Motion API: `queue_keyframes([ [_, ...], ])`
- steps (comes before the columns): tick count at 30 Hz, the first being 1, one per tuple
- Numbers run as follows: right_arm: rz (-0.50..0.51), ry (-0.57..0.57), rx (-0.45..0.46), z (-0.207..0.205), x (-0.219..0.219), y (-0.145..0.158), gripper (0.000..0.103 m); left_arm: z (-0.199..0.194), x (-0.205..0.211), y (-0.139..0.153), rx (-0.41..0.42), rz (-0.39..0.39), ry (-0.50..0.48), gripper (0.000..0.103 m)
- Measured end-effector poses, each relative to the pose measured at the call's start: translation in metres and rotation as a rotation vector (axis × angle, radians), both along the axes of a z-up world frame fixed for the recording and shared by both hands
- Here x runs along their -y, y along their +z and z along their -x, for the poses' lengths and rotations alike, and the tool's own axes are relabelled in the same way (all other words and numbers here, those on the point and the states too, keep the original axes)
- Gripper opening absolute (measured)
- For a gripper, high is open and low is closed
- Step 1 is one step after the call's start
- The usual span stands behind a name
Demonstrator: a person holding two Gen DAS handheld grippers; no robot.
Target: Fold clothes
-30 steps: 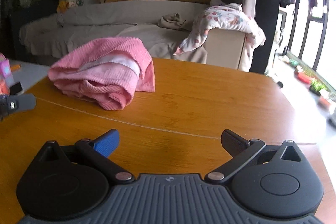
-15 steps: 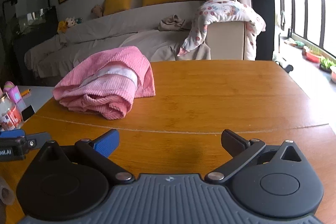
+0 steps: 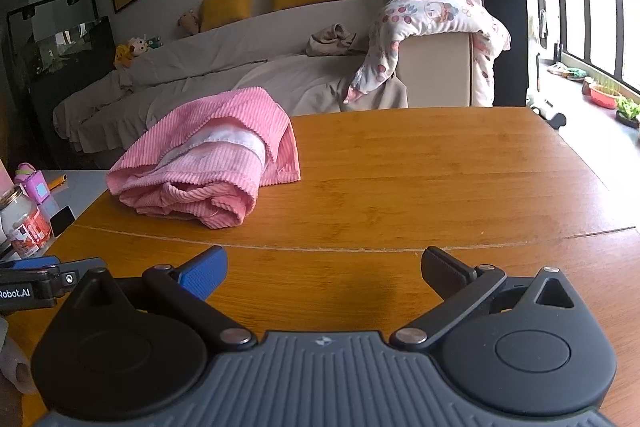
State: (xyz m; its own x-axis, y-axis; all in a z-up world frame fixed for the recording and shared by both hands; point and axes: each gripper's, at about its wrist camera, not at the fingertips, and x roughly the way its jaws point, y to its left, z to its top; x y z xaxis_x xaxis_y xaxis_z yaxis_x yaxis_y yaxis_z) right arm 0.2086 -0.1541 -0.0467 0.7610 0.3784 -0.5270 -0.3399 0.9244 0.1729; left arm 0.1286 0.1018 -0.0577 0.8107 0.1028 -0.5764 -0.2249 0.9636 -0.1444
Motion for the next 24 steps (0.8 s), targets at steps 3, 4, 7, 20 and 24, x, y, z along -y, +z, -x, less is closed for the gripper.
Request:
queue_keyframes([
  [3,-0.007,-0.001,-0.007,-0.0011,0.0005,-0.0004,0.103,-0.0007,-0.0011,0.0000,-0.005,0.011,0.003,0.103],
  [4,-0.010,-0.001,-0.010,-0.0014,0.0008,-0.0006,0.103,-0.0006,-0.0013,0.0001,-0.005,0.013,0.003,0.103],
  [7,-0.017,-0.001,-0.015,-0.0023,0.0021,-0.0012,0.103,0.0002,-0.0010,0.0004,-0.002,0.016,0.004,0.103],
  [20,-0.009,0.003,-0.031,-0.0032,0.0010,-0.0020,0.103,0.0009,0.0000,0.0003,0.008,0.009,0.004,0.103],
  [24,0.027,0.008,-0.008,-0.0005,-0.0033,-0.0011,0.103,0.0011,0.0001,0.0006,0.011,0.006,0.005,0.103],
])
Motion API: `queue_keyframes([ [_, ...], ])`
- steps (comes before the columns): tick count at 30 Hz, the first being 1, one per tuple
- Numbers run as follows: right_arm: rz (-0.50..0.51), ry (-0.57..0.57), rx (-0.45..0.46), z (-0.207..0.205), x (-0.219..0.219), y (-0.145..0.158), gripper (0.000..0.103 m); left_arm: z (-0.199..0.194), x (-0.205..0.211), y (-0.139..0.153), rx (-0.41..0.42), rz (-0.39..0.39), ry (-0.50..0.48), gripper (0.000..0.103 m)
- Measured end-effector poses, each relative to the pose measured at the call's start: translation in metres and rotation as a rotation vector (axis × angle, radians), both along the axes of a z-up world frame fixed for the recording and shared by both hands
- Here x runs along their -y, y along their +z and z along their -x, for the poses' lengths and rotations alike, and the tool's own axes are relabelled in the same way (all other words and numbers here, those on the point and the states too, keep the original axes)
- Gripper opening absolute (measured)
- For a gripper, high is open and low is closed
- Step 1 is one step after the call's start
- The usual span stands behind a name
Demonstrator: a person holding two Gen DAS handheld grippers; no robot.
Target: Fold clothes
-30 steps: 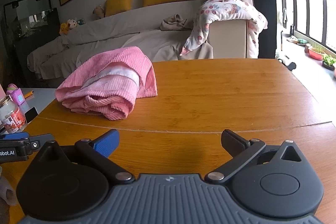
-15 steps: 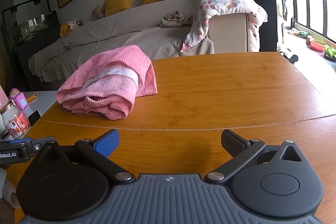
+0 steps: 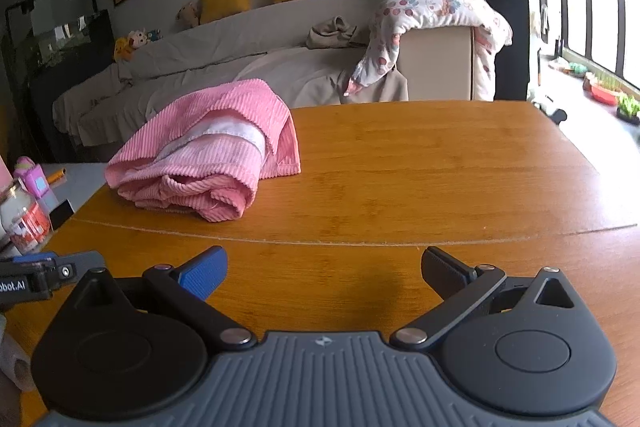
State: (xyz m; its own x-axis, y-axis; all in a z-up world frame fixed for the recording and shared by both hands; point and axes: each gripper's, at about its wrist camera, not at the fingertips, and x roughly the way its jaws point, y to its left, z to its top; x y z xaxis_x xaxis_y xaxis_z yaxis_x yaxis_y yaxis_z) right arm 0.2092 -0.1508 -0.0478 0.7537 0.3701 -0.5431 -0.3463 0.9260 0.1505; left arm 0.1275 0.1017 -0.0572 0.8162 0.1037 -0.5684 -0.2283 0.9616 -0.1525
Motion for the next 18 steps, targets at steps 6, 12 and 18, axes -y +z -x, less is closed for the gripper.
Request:
queue_keyframes([
  [6,0.004,0.002,0.007,0.0000,0.0013,0.0001,0.103,0.0004,0.0004,0.0004,0.005,-0.005,0.001,0.103],
  [12,0.006,0.004,0.009,0.0002,0.0002,0.0001,0.103,0.0020,0.0016,0.0013,0.011,-0.013,0.000,0.103],
  [18,0.000,0.003,0.004,0.0002,0.0002,-0.0002,0.103,0.0029,0.0013,0.0017,0.012,-0.010,0.001,0.103],
])
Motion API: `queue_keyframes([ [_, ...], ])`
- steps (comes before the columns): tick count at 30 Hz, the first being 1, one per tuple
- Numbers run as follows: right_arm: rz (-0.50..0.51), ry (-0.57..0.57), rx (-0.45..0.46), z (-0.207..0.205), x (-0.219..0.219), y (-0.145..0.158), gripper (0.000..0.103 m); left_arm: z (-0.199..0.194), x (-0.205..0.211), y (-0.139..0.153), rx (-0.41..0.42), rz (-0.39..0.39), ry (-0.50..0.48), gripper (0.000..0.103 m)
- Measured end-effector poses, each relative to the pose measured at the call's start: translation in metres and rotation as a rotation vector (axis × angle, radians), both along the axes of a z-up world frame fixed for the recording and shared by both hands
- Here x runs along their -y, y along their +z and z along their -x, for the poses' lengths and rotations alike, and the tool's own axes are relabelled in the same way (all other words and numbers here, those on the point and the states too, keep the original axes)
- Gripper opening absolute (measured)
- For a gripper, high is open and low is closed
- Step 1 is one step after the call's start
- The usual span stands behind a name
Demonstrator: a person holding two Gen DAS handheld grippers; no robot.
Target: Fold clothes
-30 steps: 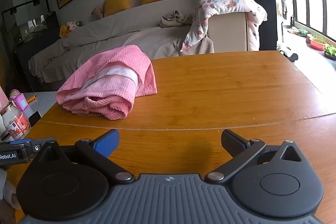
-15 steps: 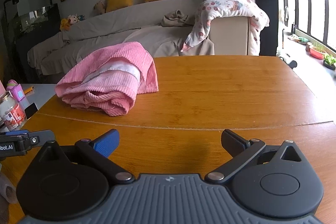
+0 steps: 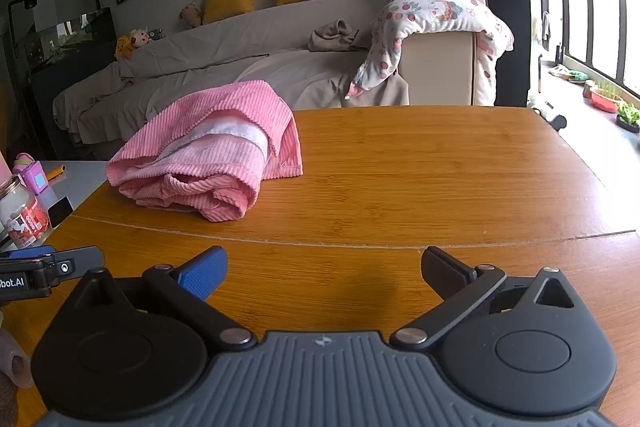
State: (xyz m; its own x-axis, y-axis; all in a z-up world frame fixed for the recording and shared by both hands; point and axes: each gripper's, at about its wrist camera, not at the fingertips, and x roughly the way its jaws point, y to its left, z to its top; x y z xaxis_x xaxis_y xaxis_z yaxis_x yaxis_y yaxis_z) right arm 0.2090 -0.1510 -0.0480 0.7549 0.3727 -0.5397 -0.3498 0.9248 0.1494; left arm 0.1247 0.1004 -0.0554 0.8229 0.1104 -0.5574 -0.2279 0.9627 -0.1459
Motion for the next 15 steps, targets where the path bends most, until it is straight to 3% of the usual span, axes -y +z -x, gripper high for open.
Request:
queue_keyframes([
  [15,-0.009,0.001,-0.007,-0.0008,0.0021,-0.0006,0.103,0.0010,0.0016,0.0001,0.001,-0.009,-0.003,0.103],
])
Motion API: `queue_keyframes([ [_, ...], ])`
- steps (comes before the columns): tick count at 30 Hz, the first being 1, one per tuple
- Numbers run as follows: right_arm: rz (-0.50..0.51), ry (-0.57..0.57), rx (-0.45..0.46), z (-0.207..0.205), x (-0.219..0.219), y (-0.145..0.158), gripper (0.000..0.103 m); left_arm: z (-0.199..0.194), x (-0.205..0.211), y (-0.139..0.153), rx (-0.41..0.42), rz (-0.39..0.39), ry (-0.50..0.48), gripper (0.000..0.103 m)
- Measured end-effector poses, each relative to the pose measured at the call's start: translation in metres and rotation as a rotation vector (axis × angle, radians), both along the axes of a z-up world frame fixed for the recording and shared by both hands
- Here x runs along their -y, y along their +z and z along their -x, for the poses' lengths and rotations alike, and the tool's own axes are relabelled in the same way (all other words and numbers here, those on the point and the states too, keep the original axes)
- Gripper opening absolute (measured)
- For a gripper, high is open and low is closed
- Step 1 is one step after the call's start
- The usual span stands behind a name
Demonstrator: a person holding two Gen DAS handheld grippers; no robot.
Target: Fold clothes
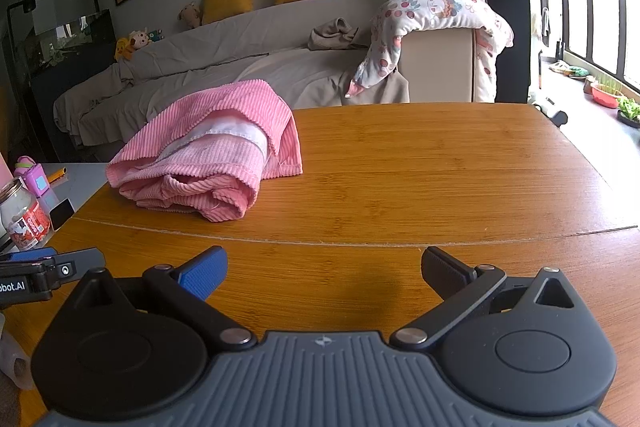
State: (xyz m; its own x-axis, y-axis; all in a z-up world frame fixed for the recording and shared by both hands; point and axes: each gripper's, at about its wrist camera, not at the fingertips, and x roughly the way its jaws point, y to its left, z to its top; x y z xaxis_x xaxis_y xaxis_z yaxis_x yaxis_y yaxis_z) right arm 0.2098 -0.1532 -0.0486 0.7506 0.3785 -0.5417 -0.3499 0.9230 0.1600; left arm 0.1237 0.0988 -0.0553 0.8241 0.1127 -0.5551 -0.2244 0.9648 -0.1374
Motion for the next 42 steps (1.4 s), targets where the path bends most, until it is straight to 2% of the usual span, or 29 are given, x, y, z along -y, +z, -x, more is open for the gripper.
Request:
queue_keyframes([
  [37,-0.021,-0.002,-0.030,-0.0043,0.0043,-0.0014,0.103,-0.0013,0.0035,0.0015,-0.006,-0.030,-0.005,0.103],
  [40,-0.023,0.000,-0.039,-0.0049,0.0044,-0.0020,0.103,0.0000,0.0048,0.0034,0.012,-0.041,-0.025,0.103],
  [42,-0.029,0.000,-0.051,-0.0066,0.0051,-0.0026,0.103,0.0046,0.0058,0.0055,0.056,-0.050,-0.030,0.103],
])
